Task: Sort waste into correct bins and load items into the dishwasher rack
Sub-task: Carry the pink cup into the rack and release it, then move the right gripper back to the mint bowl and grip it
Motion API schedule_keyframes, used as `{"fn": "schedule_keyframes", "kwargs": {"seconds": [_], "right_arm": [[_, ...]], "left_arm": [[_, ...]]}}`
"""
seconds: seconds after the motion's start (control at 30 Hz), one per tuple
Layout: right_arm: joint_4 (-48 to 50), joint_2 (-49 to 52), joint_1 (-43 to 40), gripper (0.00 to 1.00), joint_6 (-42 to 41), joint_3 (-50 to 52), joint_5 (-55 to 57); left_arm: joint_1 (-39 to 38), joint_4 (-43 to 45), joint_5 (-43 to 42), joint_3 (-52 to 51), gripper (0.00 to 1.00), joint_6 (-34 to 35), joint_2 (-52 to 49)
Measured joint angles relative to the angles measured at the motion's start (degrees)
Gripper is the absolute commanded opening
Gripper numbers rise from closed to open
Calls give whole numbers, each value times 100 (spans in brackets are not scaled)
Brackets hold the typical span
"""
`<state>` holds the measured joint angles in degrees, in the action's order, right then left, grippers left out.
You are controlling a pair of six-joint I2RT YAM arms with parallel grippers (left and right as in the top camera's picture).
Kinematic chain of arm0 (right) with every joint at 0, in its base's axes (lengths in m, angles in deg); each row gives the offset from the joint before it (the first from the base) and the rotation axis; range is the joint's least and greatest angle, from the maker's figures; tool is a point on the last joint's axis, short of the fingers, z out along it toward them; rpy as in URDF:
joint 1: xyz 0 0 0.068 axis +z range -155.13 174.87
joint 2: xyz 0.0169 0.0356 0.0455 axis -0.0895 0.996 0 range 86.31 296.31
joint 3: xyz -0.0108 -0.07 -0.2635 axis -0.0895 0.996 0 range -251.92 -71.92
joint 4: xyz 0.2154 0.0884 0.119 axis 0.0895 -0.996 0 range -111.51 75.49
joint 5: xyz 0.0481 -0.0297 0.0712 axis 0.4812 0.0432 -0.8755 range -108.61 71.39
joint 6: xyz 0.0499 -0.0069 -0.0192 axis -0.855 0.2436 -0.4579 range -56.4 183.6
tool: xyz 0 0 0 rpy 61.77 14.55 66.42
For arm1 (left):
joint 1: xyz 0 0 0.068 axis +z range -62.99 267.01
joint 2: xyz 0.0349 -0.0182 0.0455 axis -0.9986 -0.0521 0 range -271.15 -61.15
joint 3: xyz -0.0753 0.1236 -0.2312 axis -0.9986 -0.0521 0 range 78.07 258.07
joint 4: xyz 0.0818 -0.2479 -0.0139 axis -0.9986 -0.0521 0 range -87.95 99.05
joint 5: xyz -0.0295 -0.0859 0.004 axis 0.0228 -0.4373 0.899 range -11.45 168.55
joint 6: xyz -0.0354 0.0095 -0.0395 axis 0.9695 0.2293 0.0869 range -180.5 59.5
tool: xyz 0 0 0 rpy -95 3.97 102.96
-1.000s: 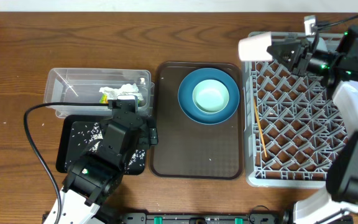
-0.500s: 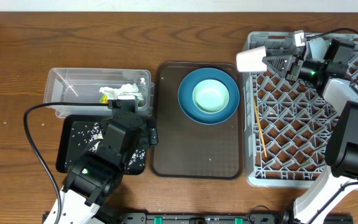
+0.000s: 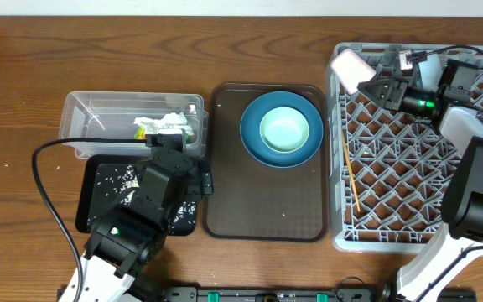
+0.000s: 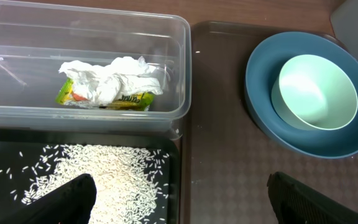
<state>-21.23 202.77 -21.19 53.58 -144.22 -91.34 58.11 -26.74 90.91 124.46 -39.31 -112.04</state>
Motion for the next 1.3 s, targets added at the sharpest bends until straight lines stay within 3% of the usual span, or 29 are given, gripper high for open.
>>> {"fn": "schedule_keyframes", "kwargs": {"seconds": [0.47,0.6,0.7,0.97,1.13,1.3], "right_arm": [[-1447,-114,-138,4,343,2,920],[-2055,-575,-129,9,533,7,1572],[-2540,-1056,-151,19,658,7,2109],[-3504,-2284,-105,19,885,7,3547],[-3735,-2658,389,23,957,7,3919],[-3753,-2704,1484,26,988,7,4253]], "left_arm": [[0,2,0,0,91,0,0],[0,2,0,0,91,0,0],[0,0,0,0,91,0,0],[0,2,0,0,91,0,0],[0,2,0,0,91,0,0],[0,2,0,0,91,0,0]]}}
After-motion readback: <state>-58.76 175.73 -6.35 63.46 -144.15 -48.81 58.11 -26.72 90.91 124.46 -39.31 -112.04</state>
